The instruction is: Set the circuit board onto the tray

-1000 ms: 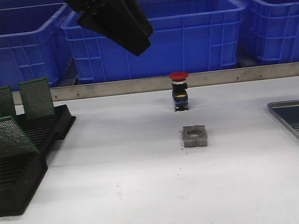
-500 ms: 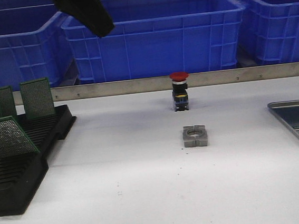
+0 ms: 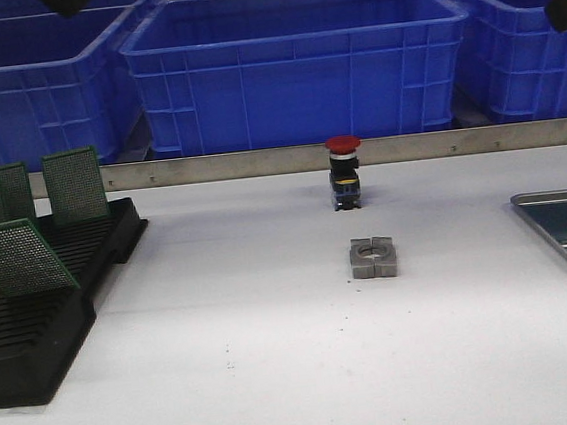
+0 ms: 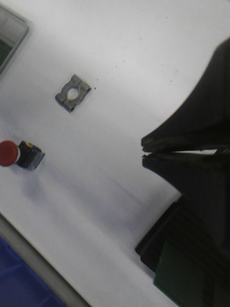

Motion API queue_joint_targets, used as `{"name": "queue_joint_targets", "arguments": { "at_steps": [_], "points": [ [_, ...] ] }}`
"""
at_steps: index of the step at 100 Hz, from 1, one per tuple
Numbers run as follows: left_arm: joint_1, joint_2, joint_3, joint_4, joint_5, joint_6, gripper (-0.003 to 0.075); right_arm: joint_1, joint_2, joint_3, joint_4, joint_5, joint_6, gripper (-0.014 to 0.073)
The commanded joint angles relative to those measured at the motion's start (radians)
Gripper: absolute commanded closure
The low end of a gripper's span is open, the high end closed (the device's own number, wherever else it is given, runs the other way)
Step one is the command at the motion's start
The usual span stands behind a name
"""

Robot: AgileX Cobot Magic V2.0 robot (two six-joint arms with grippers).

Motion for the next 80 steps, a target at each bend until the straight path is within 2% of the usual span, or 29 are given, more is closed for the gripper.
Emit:
{"name": "queue_joint_targets", "arguments": {
  "at_steps": [1,8,27,45,62,80],
  "points": [
    [0.014,-0.15,0.065,-0.046,-0.143,-0.027,0.0738,0.031,-0.06,-0.017,0.047,-0.038,0.021,0.0653],
    [0.019,-0.247,0.171,-0.046,-0.255,-0.037,0.0738,0.064,-0.091,0.004,0.058,-0.078,0.025,0.0653],
    [0.019,-0.548,0.489,-0.055,-0.584,-0.041,0.0738,0.182,-0.231,0.144,0.068,-0.305,0.009,0.0653],
    [0.019,-0.823,0.757,-0.08,-0.81,-0.041,0.0738,0.261,-0.431,0.295,0.068,-0.505,-0.02,0.0653],
    [0.019,-1.077,0.97,-0.1,-0.937,-0.041,0.0737,0.272,-0.659,0.407,0.068,-0.573,-0.02,0.0653],
    [0.019,-1.314,1.16,-0.107,-0.969,-0.041,0.0737,0.272,-0.895,0.523,0.068,-0.564,-0.02,0.0653]
  ]
}}
